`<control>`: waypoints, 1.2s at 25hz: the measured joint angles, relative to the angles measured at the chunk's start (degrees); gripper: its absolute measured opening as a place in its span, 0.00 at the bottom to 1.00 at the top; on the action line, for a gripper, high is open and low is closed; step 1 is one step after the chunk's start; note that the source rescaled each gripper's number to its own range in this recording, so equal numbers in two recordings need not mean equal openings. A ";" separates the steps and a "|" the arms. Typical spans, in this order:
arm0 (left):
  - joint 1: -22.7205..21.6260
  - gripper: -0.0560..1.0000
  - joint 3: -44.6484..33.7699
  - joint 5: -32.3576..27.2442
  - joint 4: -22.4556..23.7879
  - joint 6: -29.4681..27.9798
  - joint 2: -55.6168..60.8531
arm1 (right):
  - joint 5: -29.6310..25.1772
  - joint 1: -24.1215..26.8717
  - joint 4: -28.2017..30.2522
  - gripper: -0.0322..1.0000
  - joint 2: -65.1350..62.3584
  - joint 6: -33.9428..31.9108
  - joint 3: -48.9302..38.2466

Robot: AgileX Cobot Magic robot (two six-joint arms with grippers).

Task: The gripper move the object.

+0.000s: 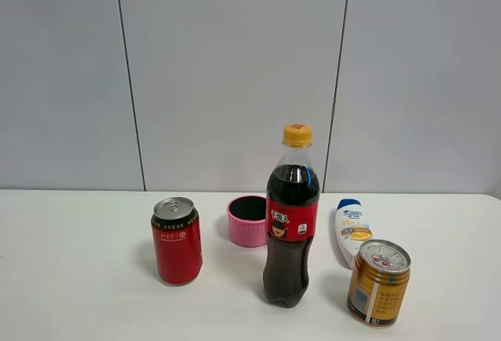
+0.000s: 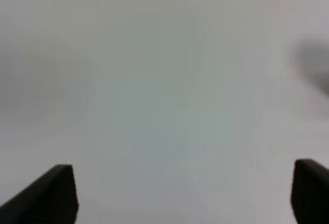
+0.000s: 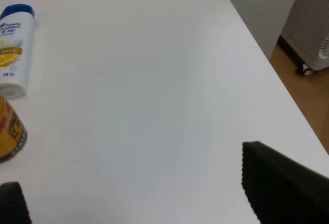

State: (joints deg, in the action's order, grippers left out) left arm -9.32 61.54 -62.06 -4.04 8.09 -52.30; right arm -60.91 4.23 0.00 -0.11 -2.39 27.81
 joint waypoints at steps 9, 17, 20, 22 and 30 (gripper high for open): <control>0.26 0.50 -15.61 1.17 -0.14 0.41 32.22 | 0.00 0.00 0.00 1.00 0.00 0.00 0.00; 2.16 0.50 -25.80 -0.33 -0.41 0.35 46.91 | 0.00 0.00 0.00 1.00 0.00 0.00 0.00; 2.16 0.50 -29.64 1.49 -0.72 0.45 50.01 | 0.00 0.00 0.00 1.00 0.00 0.00 0.00; 2.16 0.50 -31.58 1.64 -0.90 0.45 51.52 | 0.00 0.00 0.00 1.00 0.00 0.00 0.00; 4.51 0.50 -32.35 1.61 -0.78 0.45 52.62 | 0.00 0.00 0.00 1.00 0.00 0.00 0.00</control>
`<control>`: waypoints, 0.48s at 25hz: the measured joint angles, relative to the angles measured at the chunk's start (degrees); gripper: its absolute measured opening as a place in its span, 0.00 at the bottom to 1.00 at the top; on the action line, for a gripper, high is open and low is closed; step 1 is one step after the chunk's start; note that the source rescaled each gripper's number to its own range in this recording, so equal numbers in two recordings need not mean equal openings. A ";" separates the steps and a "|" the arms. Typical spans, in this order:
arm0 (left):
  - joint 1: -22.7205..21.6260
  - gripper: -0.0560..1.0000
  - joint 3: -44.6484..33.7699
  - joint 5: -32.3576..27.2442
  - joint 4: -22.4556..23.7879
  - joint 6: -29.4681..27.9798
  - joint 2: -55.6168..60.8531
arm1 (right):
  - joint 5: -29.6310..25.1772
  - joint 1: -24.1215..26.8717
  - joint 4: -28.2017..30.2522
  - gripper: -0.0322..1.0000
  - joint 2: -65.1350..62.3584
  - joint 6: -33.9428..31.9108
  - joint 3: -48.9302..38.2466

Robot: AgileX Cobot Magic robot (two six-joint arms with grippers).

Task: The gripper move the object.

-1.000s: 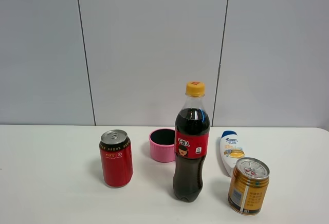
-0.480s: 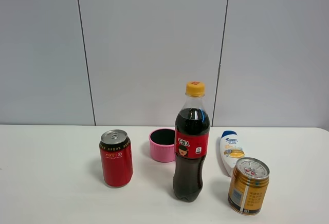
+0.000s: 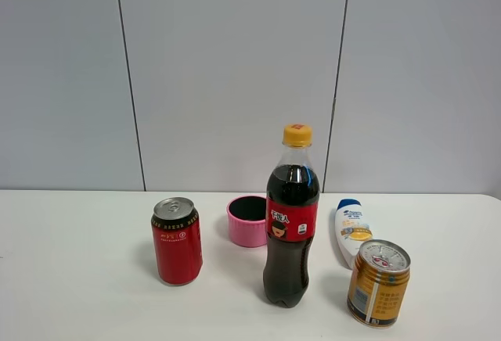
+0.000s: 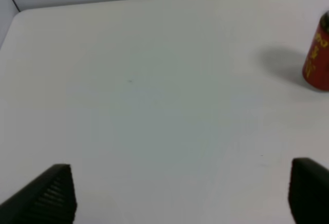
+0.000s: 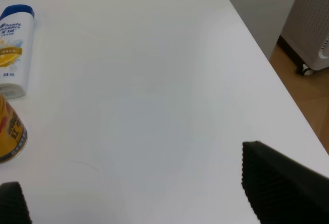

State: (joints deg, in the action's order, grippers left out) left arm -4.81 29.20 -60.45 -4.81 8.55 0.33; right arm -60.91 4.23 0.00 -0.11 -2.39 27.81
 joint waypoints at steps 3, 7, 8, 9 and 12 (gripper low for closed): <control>1.12 0.49 0.00 0.00 0.19 -0.22 0.00 | 0.00 0.00 0.00 1.00 0.00 0.00 0.00; 1.15 0.49 0.00 0.00 0.39 -0.22 0.00 | 0.00 0.00 0.00 1.00 0.00 0.00 0.00; 1.15 0.49 0.00 0.00 0.39 -0.22 0.00 | 0.00 0.00 0.00 1.00 0.00 0.00 0.00; 1.15 0.49 0.00 0.00 0.39 -0.22 0.00 | 0.00 0.00 0.00 1.00 0.00 0.00 0.00; 1.15 0.49 0.00 0.00 0.39 -0.28 0.00 | 0.00 0.00 0.00 1.00 0.00 0.00 0.00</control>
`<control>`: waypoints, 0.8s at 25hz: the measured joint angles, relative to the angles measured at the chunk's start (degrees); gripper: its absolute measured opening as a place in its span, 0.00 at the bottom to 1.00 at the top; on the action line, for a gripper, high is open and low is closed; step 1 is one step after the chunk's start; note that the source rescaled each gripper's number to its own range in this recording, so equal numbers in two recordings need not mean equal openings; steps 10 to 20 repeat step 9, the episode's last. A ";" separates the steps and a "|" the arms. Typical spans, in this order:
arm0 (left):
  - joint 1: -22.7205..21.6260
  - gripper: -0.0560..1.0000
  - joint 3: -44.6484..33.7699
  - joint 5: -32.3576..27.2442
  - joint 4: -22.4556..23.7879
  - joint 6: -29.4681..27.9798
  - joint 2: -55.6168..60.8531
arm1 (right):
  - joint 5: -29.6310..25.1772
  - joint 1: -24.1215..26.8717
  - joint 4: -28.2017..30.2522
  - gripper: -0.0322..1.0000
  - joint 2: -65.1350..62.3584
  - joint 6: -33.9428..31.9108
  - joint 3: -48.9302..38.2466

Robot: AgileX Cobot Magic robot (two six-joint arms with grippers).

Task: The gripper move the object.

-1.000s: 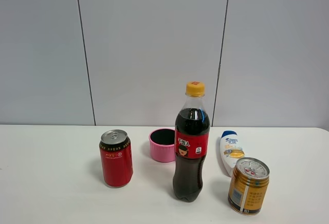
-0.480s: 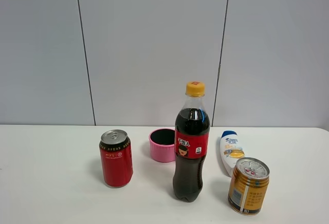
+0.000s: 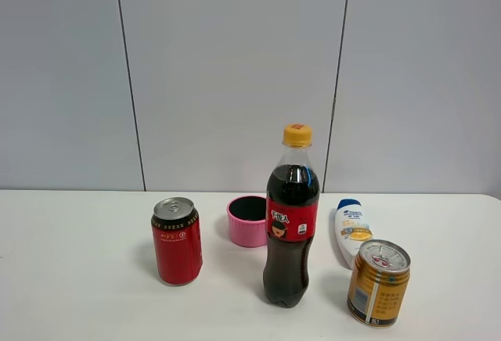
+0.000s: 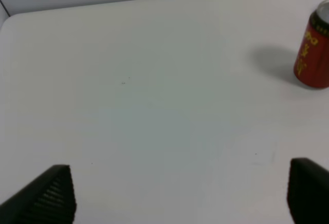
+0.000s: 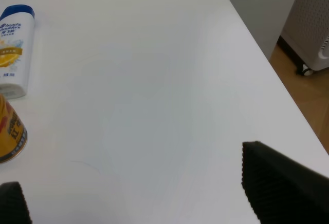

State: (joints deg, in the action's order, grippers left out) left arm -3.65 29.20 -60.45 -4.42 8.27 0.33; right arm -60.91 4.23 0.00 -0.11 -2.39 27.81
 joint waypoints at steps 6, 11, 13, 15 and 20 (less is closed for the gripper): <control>0.00 0.49 0.00 0.00 0.00 0.00 0.00 | 0.00 0.00 0.00 1.00 0.00 0.00 0.00; 0.00 0.49 0.00 0.00 0.00 0.00 0.00 | 0.00 0.00 0.00 1.00 0.00 0.00 0.00; 0.00 0.49 0.00 0.00 0.00 0.00 0.00 | 0.00 0.00 0.00 1.00 0.00 0.00 0.00; 0.00 0.49 0.00 0.00 0.00 0.00 0.00 | 0.00 0.00 0.00 1.00 0.00 0.00 0.00; 0.00 0.49 0.00 0.00 0.00 0.00 0.00 | 0.00 0.00 0.00 1.00 0.00 0.00 0.00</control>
